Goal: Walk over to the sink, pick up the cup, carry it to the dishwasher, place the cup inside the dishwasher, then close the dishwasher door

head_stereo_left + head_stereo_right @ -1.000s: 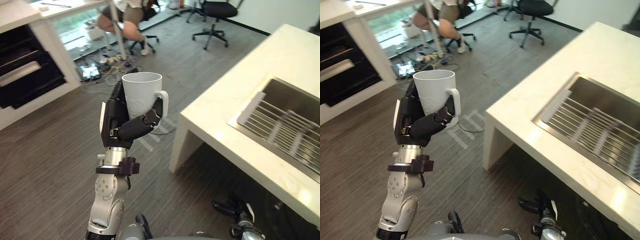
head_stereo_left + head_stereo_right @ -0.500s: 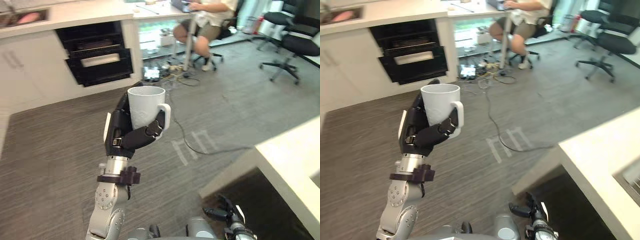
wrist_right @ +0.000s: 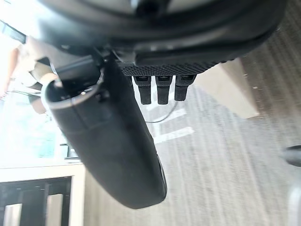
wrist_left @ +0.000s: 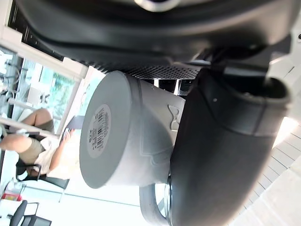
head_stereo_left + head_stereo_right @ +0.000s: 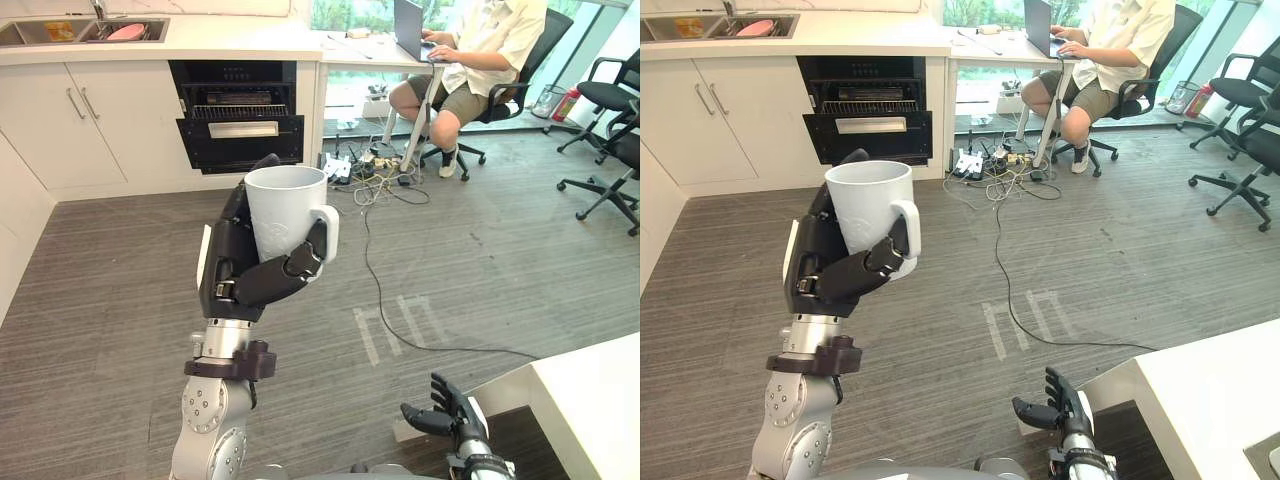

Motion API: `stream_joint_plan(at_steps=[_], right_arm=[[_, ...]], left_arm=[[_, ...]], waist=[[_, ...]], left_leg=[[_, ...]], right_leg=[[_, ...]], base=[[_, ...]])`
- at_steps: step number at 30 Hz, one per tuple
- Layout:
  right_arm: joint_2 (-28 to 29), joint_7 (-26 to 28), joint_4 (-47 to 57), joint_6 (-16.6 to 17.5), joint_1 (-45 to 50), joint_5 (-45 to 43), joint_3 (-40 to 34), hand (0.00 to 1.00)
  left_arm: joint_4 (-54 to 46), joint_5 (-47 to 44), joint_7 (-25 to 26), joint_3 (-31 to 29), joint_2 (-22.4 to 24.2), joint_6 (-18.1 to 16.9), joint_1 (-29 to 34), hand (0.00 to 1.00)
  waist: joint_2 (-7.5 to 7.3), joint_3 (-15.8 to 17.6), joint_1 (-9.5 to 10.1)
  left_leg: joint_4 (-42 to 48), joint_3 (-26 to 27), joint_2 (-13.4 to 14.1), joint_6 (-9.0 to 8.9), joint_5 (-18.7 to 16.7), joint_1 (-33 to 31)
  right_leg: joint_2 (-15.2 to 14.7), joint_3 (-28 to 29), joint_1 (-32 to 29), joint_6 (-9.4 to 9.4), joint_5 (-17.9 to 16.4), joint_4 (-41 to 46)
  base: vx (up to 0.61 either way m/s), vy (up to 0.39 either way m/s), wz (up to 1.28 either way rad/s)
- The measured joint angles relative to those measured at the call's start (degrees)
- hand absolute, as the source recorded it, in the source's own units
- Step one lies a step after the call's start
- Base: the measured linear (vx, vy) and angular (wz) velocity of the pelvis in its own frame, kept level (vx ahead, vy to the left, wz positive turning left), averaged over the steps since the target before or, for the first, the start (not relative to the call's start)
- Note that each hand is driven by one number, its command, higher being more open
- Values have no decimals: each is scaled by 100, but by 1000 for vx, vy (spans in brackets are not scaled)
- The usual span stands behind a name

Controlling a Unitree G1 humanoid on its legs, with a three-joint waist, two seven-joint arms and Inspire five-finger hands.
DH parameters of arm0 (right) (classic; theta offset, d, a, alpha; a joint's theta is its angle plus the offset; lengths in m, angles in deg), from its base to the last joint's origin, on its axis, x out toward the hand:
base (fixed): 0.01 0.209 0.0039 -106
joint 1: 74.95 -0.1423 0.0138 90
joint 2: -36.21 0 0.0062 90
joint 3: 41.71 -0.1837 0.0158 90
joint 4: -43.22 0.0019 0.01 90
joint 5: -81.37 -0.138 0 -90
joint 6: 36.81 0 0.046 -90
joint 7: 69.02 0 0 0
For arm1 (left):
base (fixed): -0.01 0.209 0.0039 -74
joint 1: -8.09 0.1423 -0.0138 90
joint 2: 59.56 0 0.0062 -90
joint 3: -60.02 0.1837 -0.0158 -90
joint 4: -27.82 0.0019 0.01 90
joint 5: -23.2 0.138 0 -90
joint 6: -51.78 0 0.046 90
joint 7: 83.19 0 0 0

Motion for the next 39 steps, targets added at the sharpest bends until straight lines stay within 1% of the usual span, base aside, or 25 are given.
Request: stream_joint_plan(at_steps=[2, 3, 8, 13, 15, 16, 17, 20, 22, 24, 25, 26, 27, 28, 30, 31, 32, 33, 34, 35, 36, 37, 38, 39], right_arm=[[4, 10, -193, -3, -6, 56, 85, 90], [-22, 30, -640, -15, -59, 153, 173, 90], [-22, 31, -649, -13, -44, 152, 173, 90], [-10, 17, -783, -20, 35, 142, 115, 90], [13, -8, -980, -59, 33, 85, -6, 90], [13, -11, -1024, -87, 20, 82, -31, 90], [24, -17, -1082, -142, -23, 78, -155, 90], [23, -139, -1084, -170, -121, 23, -487, 90], [-4, -223, -1083, -183, -217, -51, -636, 90], [-10, -308, -1162, -235, -202, -78, -771, 90], [-8, -339, -1186, -250, -200, -78, -810, 90], [-9, -355, -1218, -262, -200, -79, -838, 90], [-9, -392, -1222, -264, -193, -87, -847, 90], [-20, -462, -1224, -268, -161, -126, -927, 90], [-51, -492, -1224, -271, -143, -140, -1034, 90], [-147, -571, -1242, -305, -127, -143, -1077, 90], [-182, -593, -1270, -325, -130, -142, -1078, 90], [-214, -638, -1293, -351, -122, -142, -1090, 90], [-248, -621, -1288, -350, -123, -141, -1082, 90], [-253, -588, -1275, -338, -138, -141, -1069, 90], [-228, -533, -1270, -315, -206, -142, -1060, 90], [-188, -453, -1268, -315, -302, -141, -1045, 90], [-168, -429, -1267, -314, -347, -142, -1039, 90], [-141, -395, -1269, -315, -427, -142, -1017, 90]], left_arm=[[61, 1, 17, -54, 0, 0, 88, 30], [463, 15, 27, -365, -103, 7, 200, 30], [465, 13, 45, -372, -75, 6, 200, 30], [901, 10, 41, -23, -50, 20, 147, 30], [1342, 9, -3, 202, -46, 170, 112, 30], [1456, 9, -15, 217, -46, 211, 101, 30], [1711, 9, -30, 289, -51, 308, 42, 30], [2055, 10, -69, 314, -57, 579, -17, 30], [2053, 10, -69, 283, -50, 627, -18, 30], [2036, 11, -67, 254, -51, 627, -35, 30], [2028, 11, -64, 225, -53, 626, -39, 30], [2013, 11, -64, 178, -54, 626, -40, 30], [2006, 11, -60, 139, -60, 624, -63, 30], [1990, 10, -58, 115, -59, 624, -122, 30], [1940, 9, -54, 80, -40, 623, -134, 30], [1926, 2, -23, 31, 6, 620, -130, 30], [1926, 2, -14, 22, -4, 620, -102, 30], [1925, 2, 0, -8, -72, 619, -73, 30], [1924, 0, 0, -39, -158, 617, -68, 30], [1922, 1, 0, -51, -172, 616, -72, 30], [1888, -1, -2, -44, -164, 615, -79, 30], [1823, 0, -15, -15, -197, 615, -79, 30], [1786, 0, -22, 37, -214, 615, -79, 30], [1750, 2, -54, 143, -268, 614, -84, 30]], waist=[[7, -9, -7], [-131, -62, -38], [-128, -60, -78], [-110, -76, -316], [-84, -91, -419], [-82, -92, -448], [-67, -92, -496], [-28, -75, -575], [-3, -57, -567], [9, -28, -498], [11, 14, -466], [8, 66, -456], [19, 131, -467], [34, 236, -473], [112, 328, -496], [200, 428, -471], [202, 432, -439], [197, 435, -401], [200, 433, -403], [202, 432, -414], [186, 427, -430], [150, 421, -438], [130, 416, -439], [89, 418, -437]], left_leg=[[-99, -2, -14, -18, 60, 63], [-703, -22, -90, 7, 478, 270], [-740, 64, -77, 4, 477, 318], [-871, 133, -54, -36, 462, 430], [-918, 137, -25, -78, 482, 510], [-928, 134, -14, -86, 484, 531], [-930, 134, 15, -105, 487, 535], [-959, 110, 38, -247, 556, 491], [-956, 0, 40, -324, 605, 414], [-901, -215, 38, -337, 623, 301], [-844, -324, 30, -397, 584, 231], [-746, -365, 47, -413, 558, 141], [-611, -253, 120, -381, 466, 8], [-326, 286, 397, -447, 395, -236], [72, 867, 737, -443, 322, -454], [363, 1404, 1066, -421, 300, -552], [351, 1394, 1020, -421, 299, -559], [343, 1380, 927, -366, 260, -561], [348, 1371, 832, -279, 200, -586], [371, 1368, 789, -243, 165, -604], [467, 1364, 700, -179, 73, -672], [574, 1367, 589, -108, -45, -737], [618, 1359, 523, -73, -111, -753], [692, 1330, 389, -5, -244, -745]], right_leg=[[-3, 3, 71, -2, 64, -117], [-3, 20, 256, -56, 477, -626], [9, 82, 250, -53, 477, -639], [-16, 22, 394, -61, 482, -790], [-5, -42, 458, -73, 471, -818], [-5, -115, 470, -74, 471, -827], [-6, -276, 474, -74, 473, -831], [-12, -471, 480, -111, 443, -793], [-30, -710, 484, -160, 410, -772], [-48, -986, 485, -203, 335, -686], [-64, -1106, 475, -216, 277, -605], [-87, -1239, 461, -229, 230, -533], [-120, -1427, 460, -232, 205, -492], [-196, -1768, 450, -229, 196, -485], [-216, -2026, 440, -222, 191, -479], [-261, -2209, 403, -154, 91, -351], [-321, -2208, 353, -111, 39, -251], [-421, -2220, 332, -30, -28, -157], [-516, -2255, 328, 30, -75, -132], [-567, -2265, 312, 69, -101, -102], [-701, -2279, 221, 152, -199, 75], [-886, -2273, 78, 247, -370, 395], [-987, -2273, 24, 295, -455, 549], [-1161, -2263, -45, 293, -567, 886]], base=[[0, 0, 0], [0, 0, 0], [0, 0, -7], [19, -6, -2], [77, -35, 2], [63, -42, 5], [38, -52, 6], [7, -72, 23], [-32, -69, 52], [-57, -70, 70], [-86, -69, 72], [-105, -61, 77], [-142, -64, 115], [-114, -36, 116], [-90, 46, 100], [-71, 108, 69], [-50, 154, 50], [-18, 182, 15], [-3, 180, 14], [24, 187, 15], [33, 209, 17], [74, 259, 19], [90, 207, 21], [144, 182, 17]])
